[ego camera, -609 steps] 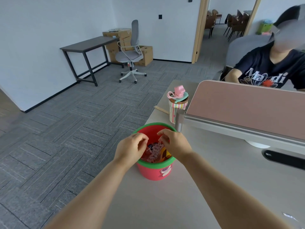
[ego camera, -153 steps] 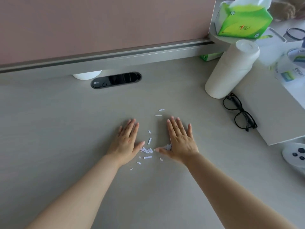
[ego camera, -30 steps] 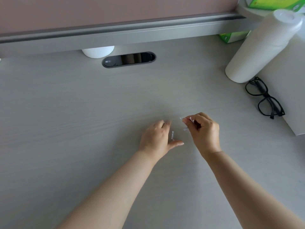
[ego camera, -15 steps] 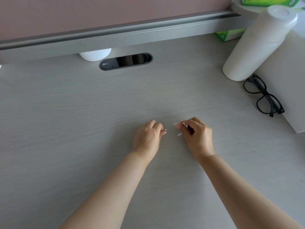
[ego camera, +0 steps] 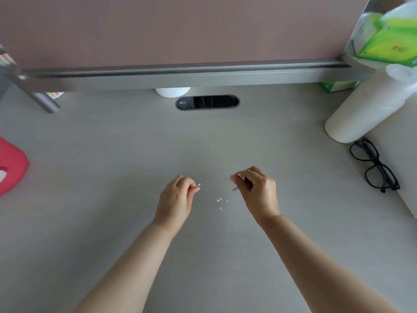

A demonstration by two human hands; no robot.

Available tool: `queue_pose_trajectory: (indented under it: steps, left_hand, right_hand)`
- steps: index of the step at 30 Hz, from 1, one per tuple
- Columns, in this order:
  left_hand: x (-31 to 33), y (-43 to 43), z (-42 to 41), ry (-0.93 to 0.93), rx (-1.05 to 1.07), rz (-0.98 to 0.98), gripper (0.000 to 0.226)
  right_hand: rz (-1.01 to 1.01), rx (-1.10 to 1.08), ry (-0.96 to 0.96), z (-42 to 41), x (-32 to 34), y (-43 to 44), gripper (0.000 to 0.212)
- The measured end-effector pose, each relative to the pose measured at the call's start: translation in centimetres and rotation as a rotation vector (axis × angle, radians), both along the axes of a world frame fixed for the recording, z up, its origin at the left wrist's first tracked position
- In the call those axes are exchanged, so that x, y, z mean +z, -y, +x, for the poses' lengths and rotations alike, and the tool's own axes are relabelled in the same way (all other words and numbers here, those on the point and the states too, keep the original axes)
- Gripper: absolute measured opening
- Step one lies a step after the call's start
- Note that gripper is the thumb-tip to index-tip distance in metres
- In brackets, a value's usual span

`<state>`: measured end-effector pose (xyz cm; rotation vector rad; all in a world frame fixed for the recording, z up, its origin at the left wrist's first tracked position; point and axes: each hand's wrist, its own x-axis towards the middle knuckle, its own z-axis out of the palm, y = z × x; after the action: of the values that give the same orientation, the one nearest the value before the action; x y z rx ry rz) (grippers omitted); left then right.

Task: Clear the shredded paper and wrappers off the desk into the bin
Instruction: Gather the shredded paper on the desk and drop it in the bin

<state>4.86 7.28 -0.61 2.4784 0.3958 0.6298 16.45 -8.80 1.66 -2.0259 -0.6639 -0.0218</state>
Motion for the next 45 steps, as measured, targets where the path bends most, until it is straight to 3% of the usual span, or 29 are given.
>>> queue_pose_trajectory:
  steps: [3,7,15,18,22,25,27,30,34,37,45]
  left_hand:
    - [3.0,-3.2,-2.6,0.075,0.073,-0.038,0.013]
    - [7.9,-9.1,-8.0,0.181,0.178,-0.050,0.012]
    - [17.4,-24.9,-21.4,0.346,0.384,0.146,0.017]
    - [18.9,-30.8,-24.8,0.316,0.477,0.227,0.016]
    - [17.8,-36.1,-26.6,0.111,0.481,0.175,0.014]
    - [17.1,-38.0,-26.5,-0.108,0.354,0.139,0.004]
    - [16.8,-38.6,-26.6,-0.212,0.343,0.234,0.010]
    - [16.3,-39.1,-27.6,-0.168,0.379,0.262,0.019]
    - [16.0,-39.1,-28.3,-0.037,0.367,0.153,0.016]
    - [16.0,-38.7,-28.2,0.000,0.388,0.196,0.004]
    - [16.6,-38.1,-28.1,-0.031,0.431,0.229,0.016]
  right_hand:
    - [0.028,0.069,-0.001,-1.8,2.3,-4.5,0.007]
    - [0.093,0.179,0.039,-5.6,6.6,-12.2,0.006]
    - [0.263,0.406,0.134,-17.5,14.3,-31.1,0.009]
    - [0.319,0.453,0.198,-22.0,16.1,-37.4,0.010]
    - [0.361,0.436,0.224,-25.4,16.6,-43.0,0.011]
    - [0.207,0.466,0.258,-25.4,15.4,-45.5,0.015]
    - [-0.060,0.486,0.273,-24.9,14.7,-46.2,0.017]
    - [-0.309,0.477,0.374,-24.8,14.2,-46.2,0.033]
    - [-0.213,0.480,0.428,-25.0,14.3,-46.0,0.017]
    - [-0.203,0.480,0.433,-25.0,14.3,-45.9,0.009]
    - [-0.226,0.515,0.452,-24.9,14.3,-45.7,0.011]
